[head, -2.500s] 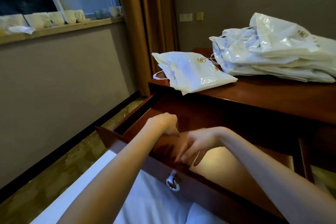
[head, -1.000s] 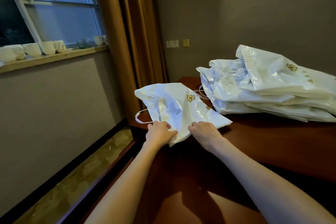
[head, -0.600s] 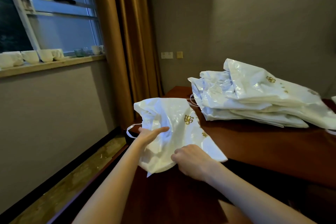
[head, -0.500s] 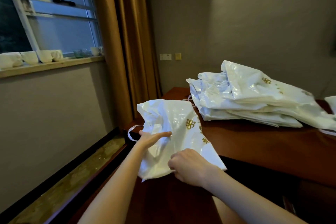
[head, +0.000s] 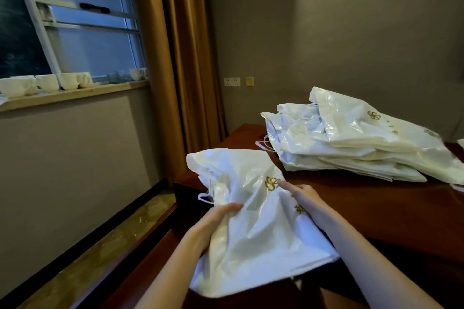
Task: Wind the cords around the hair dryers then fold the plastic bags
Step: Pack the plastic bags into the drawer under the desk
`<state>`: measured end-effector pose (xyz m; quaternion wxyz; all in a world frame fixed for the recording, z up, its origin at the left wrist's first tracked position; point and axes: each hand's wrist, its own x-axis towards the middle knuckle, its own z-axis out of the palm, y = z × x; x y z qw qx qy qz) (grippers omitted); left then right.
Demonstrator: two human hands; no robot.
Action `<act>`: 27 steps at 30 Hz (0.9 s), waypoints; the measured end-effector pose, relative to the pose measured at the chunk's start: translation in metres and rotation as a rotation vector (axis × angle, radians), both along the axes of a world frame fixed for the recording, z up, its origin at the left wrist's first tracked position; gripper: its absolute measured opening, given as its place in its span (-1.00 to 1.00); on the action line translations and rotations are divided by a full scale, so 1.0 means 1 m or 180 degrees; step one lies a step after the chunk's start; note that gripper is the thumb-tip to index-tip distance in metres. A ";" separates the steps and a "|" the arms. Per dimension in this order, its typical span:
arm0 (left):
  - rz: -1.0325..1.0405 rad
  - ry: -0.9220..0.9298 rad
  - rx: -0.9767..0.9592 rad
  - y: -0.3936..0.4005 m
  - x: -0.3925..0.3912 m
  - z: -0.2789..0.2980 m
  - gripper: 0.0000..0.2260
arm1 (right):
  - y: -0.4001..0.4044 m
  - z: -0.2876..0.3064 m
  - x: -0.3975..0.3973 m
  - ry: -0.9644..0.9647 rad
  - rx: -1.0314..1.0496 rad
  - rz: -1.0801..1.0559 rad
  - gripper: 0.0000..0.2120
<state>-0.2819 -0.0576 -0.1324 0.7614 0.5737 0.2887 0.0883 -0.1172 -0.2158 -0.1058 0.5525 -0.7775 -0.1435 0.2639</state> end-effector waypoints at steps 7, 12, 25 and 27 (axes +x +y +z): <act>-0.0249 -0.0335 -0.0135 0.011 -0.020 -0.034 -0.18 | 0.003 -0.002 -0.036 0.0009 0.0412 0.0224 -0.69; -0.0486 -0.0387 -0.0081 0.004 -0.023 -0.034 -0.18 | 0.001 -0.015 -0.051 0.0173 0.1379 0.0155 -0.45; 0.0091 0.1213 0.1434 0.025 -0.046 -0.011 -0.18 | -0.007 -0.066 -0.088 0.1278 0.2438 -0.0391 -0.34; 0.0574 0.1789 0.2759 0.037 -0.050 -0.010 -0.31 | -0.011 -0.061 -0.086 0.1037 0.2462 -0.0493 -0.36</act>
